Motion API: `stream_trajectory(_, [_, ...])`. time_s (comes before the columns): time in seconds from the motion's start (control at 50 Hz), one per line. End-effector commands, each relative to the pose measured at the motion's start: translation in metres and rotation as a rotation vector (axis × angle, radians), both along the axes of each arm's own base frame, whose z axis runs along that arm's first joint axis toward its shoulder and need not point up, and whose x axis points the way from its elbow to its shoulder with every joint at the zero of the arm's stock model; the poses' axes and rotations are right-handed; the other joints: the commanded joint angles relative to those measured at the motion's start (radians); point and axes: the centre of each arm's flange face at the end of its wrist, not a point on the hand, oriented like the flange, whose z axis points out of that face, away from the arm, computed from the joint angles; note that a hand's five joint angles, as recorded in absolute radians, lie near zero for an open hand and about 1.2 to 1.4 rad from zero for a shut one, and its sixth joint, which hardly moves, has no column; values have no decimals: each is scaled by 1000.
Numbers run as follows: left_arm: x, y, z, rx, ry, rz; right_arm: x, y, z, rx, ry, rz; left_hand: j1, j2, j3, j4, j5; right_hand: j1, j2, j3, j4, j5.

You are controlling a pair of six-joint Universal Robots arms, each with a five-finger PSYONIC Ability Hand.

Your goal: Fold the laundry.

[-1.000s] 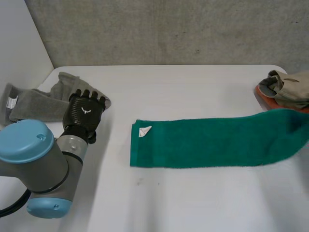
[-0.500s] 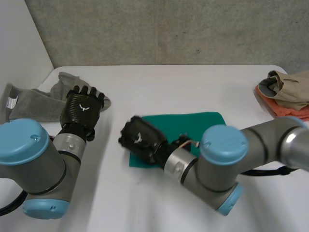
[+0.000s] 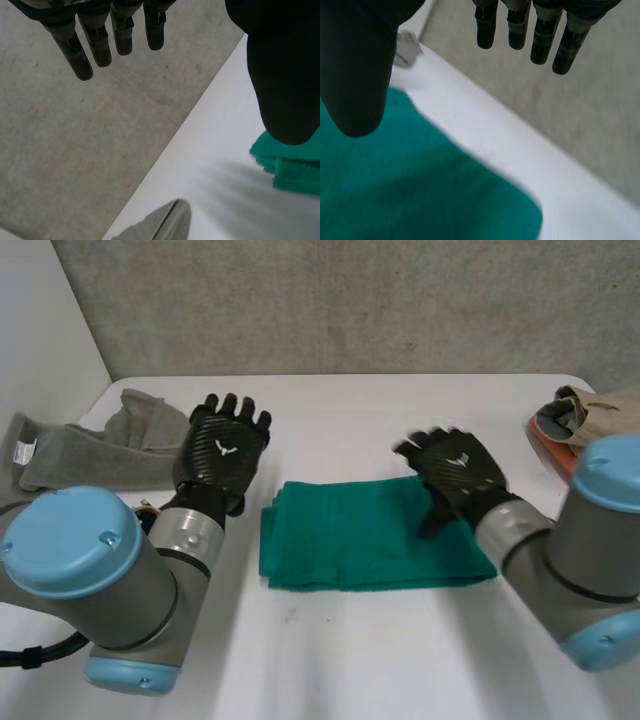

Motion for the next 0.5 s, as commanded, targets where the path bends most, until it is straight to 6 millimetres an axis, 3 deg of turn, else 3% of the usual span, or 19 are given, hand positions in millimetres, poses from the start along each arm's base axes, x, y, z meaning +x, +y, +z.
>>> stream_trajectory(0.02, [-9, 8, -5, 8, -5, -32, -60, -9, -48, 165, 173, -134, -22, -31, -38, -30, -47, -28, -48, -40, -59, -66])
stream_trajectory(0.06, [-10, 8, -9, 16, -12, -35, -65, -11, -61, 179, 232, -135, -22, -31, -38, -30, -47, -4, -23, -15, -35, -41])
stream_trajectory(0.1, [-10, 8, -9, 18, -12, -33, -70, -15, -74, 183, 293, -136, -22, -31, -38, -30, -47, 286, 266, 274, 255, 248])
stream_trajectory(0.12, [-10, 8, -10, 20, -13, -33, -72, -18, -76, 184, 304, -141, -22, -31, -38, -30, -47, 520, 500, 508, 489, 482])
stream_trajectory(0.14, [-10, 9, -10, 21, -14, -35, -76, -25, -77, 173, 308, -151, -22, -31, -38, -30, -47, 1005, 985, 993, 974, 967])
stream_trajectory(0.16, [-10, 9, -10, 22, -15, -35, -78, -28, -75, 164, 305, -158, -22, -31, -38, -30, -47, 1191, 1172, 1180, 1161, 1154])
stream_trajectory(0.26, [-9, 12, -8, 21, -14, -36, -76, -42, -62, 84, 301, -174, -22, -31, -38, -30, -47, 1193, 1174, 1182, 1163, 1156])
stream_trajectory(0.32, [-8, 12, -5, 17, -11, -33, -65, -46, -35, -13, 273, -157, -22, -31, -38, -30, -47, 1193, 1174, 1182, 1163, 1156])
stream_trajectory(0.34, [-8, 12, -4, 15, -9, -33, -51, -43, -17, -74, 256, -127, -22, -31, -38, -30, -47, 1193, 1174, 1182, 1163, 1156])
stream_trajectory(0.38, [-8, 12, 1, 4, -1, -32, -34, -34, -6, -115, 240, -70, -22, -31, -38, -30, -47, 1193, 1174, 1182, 1163, 1156])
stream_trajectory(0.48, [-3, 9, 11, -19, 15, -13, 27, 6, 5, -206, 200, 123, -22, -31, -38, -30, -47, 1193, 1174, 1182, 1163, 1156])
stream_trajectory(0.5, [-3, 9, 12, -19, 15, -12, 49, 26, 2, -236, 192, 212, -22, -31, -38, -30, -47, 1193, 1174, 1182, 1163, 1156])
